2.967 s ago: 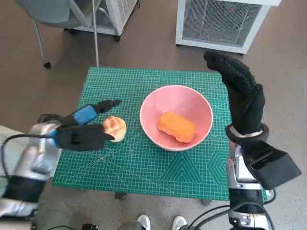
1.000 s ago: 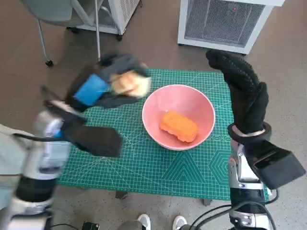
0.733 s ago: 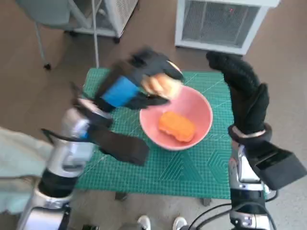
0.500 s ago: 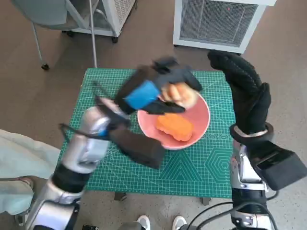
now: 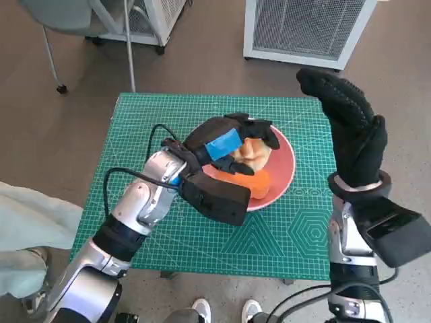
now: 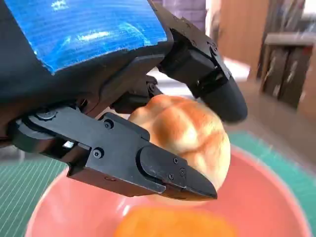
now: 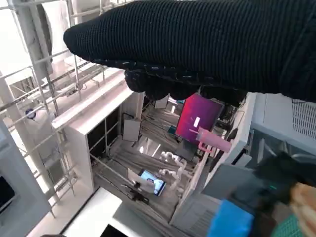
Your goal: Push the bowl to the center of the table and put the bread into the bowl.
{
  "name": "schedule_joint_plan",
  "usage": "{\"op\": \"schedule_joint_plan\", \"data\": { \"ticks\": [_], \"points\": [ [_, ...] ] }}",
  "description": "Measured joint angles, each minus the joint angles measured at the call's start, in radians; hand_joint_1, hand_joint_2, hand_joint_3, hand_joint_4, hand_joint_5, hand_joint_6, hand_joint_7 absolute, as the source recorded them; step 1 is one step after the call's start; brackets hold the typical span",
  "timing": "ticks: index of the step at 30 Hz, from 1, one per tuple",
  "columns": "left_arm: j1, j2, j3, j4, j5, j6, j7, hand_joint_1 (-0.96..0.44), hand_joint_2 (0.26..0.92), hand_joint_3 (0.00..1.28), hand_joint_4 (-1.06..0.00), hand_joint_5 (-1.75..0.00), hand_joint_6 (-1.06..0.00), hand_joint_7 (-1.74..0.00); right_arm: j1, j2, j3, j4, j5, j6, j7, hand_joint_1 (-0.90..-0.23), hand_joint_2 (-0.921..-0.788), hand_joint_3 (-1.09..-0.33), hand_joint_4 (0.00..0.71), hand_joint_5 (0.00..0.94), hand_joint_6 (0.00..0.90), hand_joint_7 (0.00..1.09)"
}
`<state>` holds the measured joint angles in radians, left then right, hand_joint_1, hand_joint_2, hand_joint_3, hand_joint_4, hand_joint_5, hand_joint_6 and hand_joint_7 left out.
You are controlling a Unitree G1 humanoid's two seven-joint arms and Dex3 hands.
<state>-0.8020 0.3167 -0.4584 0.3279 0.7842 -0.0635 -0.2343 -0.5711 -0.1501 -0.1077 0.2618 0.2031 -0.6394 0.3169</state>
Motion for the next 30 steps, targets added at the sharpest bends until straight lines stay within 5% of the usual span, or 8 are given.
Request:
{"op": "schedule_joint_plan", "data": {
  "ticks": [11, 30],
  "points": [
    [0.050, 0.020, 0.052, -0.045, -0.064, -0.064, 0.052, -0.55, 0.918, 0.06, -0.13, 0.00, -0.27, -0.06, -0.004, -0.004, -0.001, 0.000, -0.010, -0.001, -0.004, -0.666, -0.921, -0.831, 0.262, 0.000, -0.001, 0.61],
    [0.134, -0.015, 0.314, -0.150, -0.551, -0.163, -0.018, -0.63, 0.921, 0.36, -0.09, -0.01, -0.19, -0.01, -0.062, -0.027, -0.016, 0.016, -0.010, 0.002, -0.015, -0.652, -0.921, -0.828, 0.276, 0.008, -0.001, 0.66]
  ]
}}
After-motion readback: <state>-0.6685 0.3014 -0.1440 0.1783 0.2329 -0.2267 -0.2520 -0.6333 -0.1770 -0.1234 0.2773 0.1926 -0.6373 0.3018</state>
